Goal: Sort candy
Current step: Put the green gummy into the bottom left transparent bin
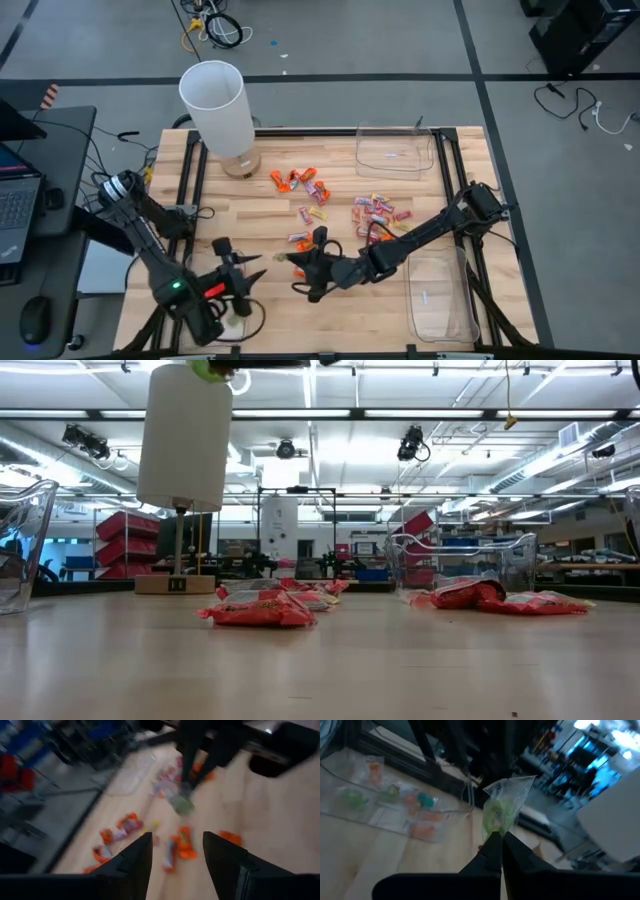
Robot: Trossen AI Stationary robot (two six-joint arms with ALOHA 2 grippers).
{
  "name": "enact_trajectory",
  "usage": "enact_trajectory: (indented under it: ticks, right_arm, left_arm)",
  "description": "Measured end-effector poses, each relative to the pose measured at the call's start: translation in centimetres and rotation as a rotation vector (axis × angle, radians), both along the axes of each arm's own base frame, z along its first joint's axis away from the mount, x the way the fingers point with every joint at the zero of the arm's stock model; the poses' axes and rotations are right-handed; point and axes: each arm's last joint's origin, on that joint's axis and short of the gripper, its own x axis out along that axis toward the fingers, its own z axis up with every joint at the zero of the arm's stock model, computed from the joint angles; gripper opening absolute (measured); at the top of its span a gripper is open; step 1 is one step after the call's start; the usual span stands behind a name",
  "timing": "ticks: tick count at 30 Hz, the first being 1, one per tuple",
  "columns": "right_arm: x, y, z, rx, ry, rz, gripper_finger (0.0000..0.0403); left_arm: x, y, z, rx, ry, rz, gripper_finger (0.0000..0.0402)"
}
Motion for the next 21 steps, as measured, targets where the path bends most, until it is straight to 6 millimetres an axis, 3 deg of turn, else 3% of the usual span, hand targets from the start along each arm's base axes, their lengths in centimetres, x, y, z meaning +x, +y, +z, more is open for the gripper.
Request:
enact_trajectory:
  ticks: [4,21]
  right_arm:
    - [-0.2,0.3,0.1,-0.083,0.000,-0.044,0.0000]
    - [-0.3,0.5,1.1,-0.434,0.025,-0.078,0.0000]
  left_arm:
    - [0.5,0.4,0.2,0.059,-0.027,0.017,0.0177]
    - [3.3,1.2,0.5,0.029,-0.015,0.027,0.0177]
